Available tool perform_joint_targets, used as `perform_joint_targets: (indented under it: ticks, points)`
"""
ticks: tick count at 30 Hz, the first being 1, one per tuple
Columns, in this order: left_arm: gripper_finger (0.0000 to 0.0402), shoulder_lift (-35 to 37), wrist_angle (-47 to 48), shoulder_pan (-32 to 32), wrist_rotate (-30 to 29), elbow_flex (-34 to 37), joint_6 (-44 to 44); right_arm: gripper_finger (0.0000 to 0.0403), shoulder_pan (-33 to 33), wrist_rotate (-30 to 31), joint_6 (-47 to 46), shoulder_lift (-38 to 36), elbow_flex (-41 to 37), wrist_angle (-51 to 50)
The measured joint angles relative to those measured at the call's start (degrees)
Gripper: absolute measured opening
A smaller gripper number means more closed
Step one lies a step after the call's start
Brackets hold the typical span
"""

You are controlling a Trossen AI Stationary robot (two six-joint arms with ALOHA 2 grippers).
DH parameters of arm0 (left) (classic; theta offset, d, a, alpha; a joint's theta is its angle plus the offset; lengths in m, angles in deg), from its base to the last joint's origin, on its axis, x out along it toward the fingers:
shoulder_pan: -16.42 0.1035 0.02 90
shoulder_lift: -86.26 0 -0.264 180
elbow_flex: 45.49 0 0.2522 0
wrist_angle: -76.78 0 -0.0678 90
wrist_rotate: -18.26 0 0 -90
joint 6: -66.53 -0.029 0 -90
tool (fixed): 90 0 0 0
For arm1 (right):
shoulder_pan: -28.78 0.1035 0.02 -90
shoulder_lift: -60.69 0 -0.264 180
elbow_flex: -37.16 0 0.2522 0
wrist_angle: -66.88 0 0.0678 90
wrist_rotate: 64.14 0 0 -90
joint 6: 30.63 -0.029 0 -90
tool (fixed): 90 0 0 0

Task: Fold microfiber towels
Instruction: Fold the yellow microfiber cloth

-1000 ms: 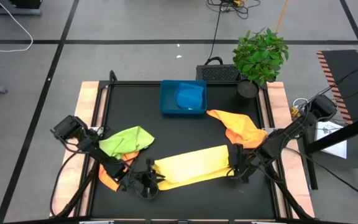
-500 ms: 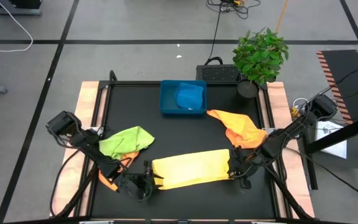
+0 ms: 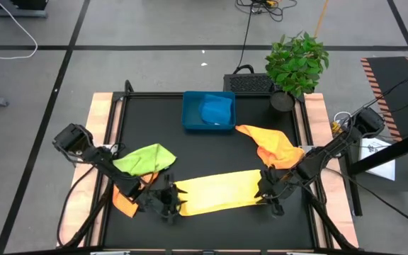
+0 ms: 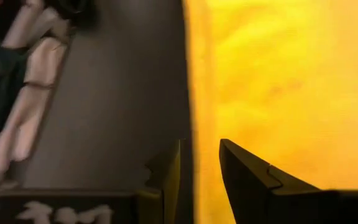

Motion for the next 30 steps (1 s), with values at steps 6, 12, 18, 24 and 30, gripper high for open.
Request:
perform_joint_targets:
  ticks: [6, 12, 18, 24, 30]
  points:
    - [0.0149, 0.0, 7.3, 1.8, 8.4, 0.0, 8.6, 0.0107, -4.3, 1.4, -2.0, 0.0, 0.0, -4.8]
    - [0.0149, -0.6, 8.2, 0.7, 20.5, 0.0, 13.1, 0.0107, -7.3, 2.4, -2.4, 0.1, 0.0, -10.0]
    - [0.0149, -0.5, 7.5, -1.3, 20.9, 0.0, 13.0, 0.0107, -9.5, 3.0, -4.0, 1.7, 0.0, -13.7]
    - [0.0149, -0.4, 7.0, -4.2, 16.9, 0.0, 11.2, 0.0107, -9.8, 3.5, -5.2, 3.8, -0.4, -13.8]
    - [0.0149, -0.4, 4.2, -4.8, 10.0, 0.0, 8.2, 0.0107, -11.2, 3.2, -12.4, 4.5, -2.0, -13.5]
